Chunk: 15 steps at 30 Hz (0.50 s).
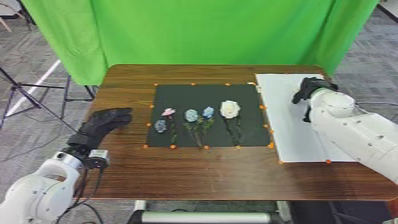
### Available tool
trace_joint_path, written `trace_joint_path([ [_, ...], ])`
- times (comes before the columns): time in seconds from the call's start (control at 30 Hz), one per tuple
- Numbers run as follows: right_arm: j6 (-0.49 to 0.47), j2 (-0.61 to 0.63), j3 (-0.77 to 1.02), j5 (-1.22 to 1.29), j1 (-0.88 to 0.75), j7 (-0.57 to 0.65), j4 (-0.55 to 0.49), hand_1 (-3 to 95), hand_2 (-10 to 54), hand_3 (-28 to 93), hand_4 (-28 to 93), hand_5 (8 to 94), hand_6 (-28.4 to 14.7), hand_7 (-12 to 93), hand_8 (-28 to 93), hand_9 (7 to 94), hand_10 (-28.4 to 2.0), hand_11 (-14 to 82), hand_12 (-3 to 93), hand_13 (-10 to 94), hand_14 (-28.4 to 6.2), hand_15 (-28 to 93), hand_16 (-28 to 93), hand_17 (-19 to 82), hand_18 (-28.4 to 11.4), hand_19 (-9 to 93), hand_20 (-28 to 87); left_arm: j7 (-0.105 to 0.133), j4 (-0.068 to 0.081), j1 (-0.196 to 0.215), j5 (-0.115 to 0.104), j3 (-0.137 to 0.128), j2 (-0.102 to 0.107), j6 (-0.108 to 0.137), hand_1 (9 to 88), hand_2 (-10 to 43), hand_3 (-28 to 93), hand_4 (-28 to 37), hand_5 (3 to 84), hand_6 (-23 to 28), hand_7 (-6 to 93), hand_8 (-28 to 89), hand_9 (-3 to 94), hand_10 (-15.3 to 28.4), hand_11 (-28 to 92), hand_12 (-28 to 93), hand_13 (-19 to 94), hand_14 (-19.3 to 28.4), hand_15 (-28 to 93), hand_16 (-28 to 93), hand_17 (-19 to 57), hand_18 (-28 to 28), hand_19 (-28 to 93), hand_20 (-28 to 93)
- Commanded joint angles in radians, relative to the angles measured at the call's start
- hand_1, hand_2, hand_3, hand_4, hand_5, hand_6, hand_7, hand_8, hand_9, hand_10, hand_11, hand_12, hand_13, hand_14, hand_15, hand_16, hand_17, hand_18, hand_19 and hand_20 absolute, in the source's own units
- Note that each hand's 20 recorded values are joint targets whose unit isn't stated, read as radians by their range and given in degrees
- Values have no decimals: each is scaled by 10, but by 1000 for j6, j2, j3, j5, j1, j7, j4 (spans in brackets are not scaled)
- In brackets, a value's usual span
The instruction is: Arrange flowers
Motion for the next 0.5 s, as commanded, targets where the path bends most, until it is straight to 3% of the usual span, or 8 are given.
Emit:
trace_joint_path([
  [0.03,126,-8,-69,-11,24,13,18,401,-50,635,-189,516,-13,134,-79,559,-134,79,182,707,-119,660,295,315,-258,794,655,0,3,-3,-7,6,-11,-10,272,-22,625,-172,446,54,146,-61,433,142,214,140,319,185,189,18,-11,151,101,144],
  [0.17,221,-12,-107,-29,32,7,36,467,-8,565,-214,607,0,158,-51,661,-125,101,176,736,-104,665,308,338,-249,812,652,0,3,-1,-7,6,-13,-9,272,-19,624,-173,446,55,145,-60,433,141,214,140,319,185,188,18,-11,151,100,144],
  [0.23,285,-18,-142,-48,39,8,56,578,1,449,-181,673,3,169,10,722,-114,120,174,761,-90,675,319,360,-244,833,650,0,3,0,-7,6,-14,-10,271,-18,625,-173,446,55,145,-60,433,141,214,140,319,185,188,18,-11,151,100,144],
  [0.37,310,4,-170,-68,40,1,40,648,-21,441,-187,742,18,187,26,811,-102,92,247,793,-70,698,333,397,-236,866,648,-1,1,3,-7,3,-16,-10,271,-15,624,-174,446,55,145,-60,434,141,214,140,319,185,189,18,-11,150,100,144],
  [0.5,369,56,-185,-84,67,-1,-22,664,-33,451,-205,761,17,186,38,835,-98,76,272,805,-60,703,336,411,-231,878,644,0,-4,8,-9,-3,-12,-3,270,-14,625,-174,446,55,144,-60,434,141,214,140,319,185,189,18,-11,151,100,144],
])
